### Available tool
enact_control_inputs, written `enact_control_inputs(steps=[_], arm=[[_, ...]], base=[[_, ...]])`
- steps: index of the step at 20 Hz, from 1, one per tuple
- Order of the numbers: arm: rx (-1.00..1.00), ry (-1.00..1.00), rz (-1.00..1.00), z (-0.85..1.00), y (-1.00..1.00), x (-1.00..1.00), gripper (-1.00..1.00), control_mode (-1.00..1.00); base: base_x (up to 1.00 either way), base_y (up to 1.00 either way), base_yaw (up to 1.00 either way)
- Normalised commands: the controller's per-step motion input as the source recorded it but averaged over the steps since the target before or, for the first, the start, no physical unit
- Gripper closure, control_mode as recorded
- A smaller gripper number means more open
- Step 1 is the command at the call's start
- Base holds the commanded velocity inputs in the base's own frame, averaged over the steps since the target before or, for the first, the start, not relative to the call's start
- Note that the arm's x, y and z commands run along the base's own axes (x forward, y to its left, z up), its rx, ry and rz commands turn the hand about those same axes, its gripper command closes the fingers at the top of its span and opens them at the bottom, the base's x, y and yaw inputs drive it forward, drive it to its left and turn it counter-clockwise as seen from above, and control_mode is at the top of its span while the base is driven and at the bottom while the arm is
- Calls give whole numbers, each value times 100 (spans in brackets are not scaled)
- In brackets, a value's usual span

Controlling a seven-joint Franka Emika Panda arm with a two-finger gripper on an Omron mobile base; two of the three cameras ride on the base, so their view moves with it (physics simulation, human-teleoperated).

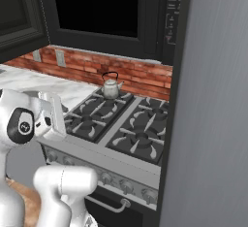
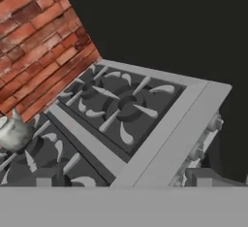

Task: Pick the kettle from the cabinet and place it on a stove burner. Then pick the pot from the counter and place it on another stove burner. Finally, turn both burners on.

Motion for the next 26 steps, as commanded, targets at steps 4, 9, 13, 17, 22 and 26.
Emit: enact_control_inputs(steps=[4,9,13,17,22,26], arm=[[19,8,7,0,17,-20,-100,-100],[5,1,3,0,17,-11,-100,-100],[0,0,0,0,0,0,-100,-100],[0,-1,0,0,6,-5,-100,-100],[0,-2,0,-1,18,-22,-100,100],[0,0,0,0,0,0,-100,100]], base=[[0,0,0],[0,0,0],[0,0,0],[0,0,0],[-19,15,0],[-48,43,-1]])
